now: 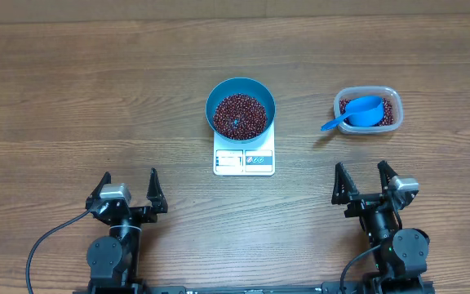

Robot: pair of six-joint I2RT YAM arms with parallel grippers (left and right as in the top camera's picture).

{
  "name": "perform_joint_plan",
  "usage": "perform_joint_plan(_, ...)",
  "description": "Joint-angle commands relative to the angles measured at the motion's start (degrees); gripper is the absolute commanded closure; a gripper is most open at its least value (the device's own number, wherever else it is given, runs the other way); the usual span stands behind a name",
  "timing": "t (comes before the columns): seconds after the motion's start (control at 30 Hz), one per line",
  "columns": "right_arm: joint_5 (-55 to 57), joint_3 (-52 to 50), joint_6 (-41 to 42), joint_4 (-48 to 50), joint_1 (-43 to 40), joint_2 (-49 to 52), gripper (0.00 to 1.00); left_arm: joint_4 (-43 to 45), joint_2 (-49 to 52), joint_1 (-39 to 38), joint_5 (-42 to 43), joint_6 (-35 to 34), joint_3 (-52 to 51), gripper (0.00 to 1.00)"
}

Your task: Scoop item into bowl and weigh 150g on scale

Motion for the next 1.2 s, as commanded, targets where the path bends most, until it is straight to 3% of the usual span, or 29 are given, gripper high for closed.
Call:
perform_joint_plan(0.0,-0.2,-0.6,-3.7,0.0,0.1,-2.0,0.00,0.1,-0.6,0.3,-0.5,-0.3,-0.2,0.00)
perform_joint_plan(0.47,-2.9,-0.6,-18.1,0.0,0.1,-2.0,0.00,0.1,-0.6,0.3,-0.5,-0.3,-0.2,0.01)
perform_joint_plan(1.17,-1.9,-0.6,-16.0,0.0,0.1,-2.0,0.00,0.1,-0.6,0.3,-0.5,-0.3,-0.2,0.00)
